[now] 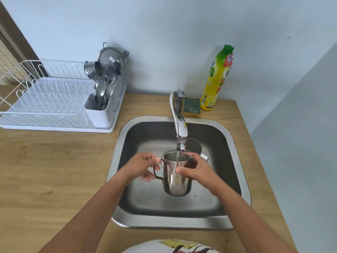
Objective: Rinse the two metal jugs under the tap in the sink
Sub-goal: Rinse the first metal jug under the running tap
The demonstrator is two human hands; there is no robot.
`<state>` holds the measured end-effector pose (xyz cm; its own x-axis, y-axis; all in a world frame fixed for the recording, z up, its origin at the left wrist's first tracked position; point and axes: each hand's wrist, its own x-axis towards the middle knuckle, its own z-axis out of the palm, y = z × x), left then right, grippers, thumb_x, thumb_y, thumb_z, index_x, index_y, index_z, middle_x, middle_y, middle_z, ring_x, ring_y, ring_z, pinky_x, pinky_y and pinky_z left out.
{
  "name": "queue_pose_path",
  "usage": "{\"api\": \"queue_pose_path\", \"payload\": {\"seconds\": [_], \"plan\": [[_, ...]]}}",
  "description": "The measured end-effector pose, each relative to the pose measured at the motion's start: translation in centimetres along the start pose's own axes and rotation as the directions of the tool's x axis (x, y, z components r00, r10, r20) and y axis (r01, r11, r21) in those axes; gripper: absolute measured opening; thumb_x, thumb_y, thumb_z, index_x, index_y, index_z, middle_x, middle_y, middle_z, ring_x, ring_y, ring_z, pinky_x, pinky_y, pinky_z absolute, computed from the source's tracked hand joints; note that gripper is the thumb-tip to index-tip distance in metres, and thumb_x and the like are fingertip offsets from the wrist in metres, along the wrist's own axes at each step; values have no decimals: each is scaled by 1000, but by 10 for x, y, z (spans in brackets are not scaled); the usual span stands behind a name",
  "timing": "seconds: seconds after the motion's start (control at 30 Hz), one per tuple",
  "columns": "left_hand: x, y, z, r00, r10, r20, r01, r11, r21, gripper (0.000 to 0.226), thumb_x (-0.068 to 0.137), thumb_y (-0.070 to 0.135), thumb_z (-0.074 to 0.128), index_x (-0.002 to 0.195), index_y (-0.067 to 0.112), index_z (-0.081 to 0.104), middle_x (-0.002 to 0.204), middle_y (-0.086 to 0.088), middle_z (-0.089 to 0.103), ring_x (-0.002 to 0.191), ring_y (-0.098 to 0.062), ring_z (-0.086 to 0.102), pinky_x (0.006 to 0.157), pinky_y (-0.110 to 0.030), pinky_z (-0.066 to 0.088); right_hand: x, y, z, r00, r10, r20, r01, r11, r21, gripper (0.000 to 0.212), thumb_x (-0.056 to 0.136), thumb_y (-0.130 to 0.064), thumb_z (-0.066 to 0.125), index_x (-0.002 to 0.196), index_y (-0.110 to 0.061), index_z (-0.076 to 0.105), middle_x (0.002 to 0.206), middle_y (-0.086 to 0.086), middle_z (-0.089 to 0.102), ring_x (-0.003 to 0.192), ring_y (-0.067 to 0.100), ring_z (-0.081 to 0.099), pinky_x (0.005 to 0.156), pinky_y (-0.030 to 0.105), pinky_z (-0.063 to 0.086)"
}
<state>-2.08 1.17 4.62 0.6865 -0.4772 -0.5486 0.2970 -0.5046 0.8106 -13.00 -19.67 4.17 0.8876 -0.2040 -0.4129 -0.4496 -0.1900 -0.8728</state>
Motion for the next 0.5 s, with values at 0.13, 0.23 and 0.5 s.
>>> {"api": "queue_pose_path", "payload": {"seconds": [0.13, 0.23, 0.5], "plan": [[5, -4, 16, 993, 2, 117, 18, 985, -173, 16, 98, 22, 58, 97, 8, 65, 96, -10, 70, 79, -30, 70, 63, -32, 61, -8, -4, -16, 997, -64, -40, 59, 991, -120, 76, 66, -34, 89, 131, -31, 50, 117, -9, 63, 109, 7, 59, 88, 20, 48], [11, -3, 23, 994, 27, 109, -1, 972, -235, 10, 97, 17, 60, 97, 8, 65, 97, -15, 69, 89, -29, 69, 73, -34, 61, -9, -6, -23, 994, -102, -47, 94, 983, -156, 84, 59, -30, 91, 131, -38, 48, 123, -8, 60, 113, 8, 58, 94, 22, 47], [14, 5, 8, 975, 159, -157, -170, 983, -64, 12, 90, 23, 68, 95, 13, 71, 84, -2, 71, 76, -16, 66, 63, -28, 56, 5, -12, -11, 993, -118, -30, 116, 992, -50, 81, 66, -6, 88, 131, -33, 47, 123, -11, 60, 117, 13, 58, 103, 31, 48]]}}
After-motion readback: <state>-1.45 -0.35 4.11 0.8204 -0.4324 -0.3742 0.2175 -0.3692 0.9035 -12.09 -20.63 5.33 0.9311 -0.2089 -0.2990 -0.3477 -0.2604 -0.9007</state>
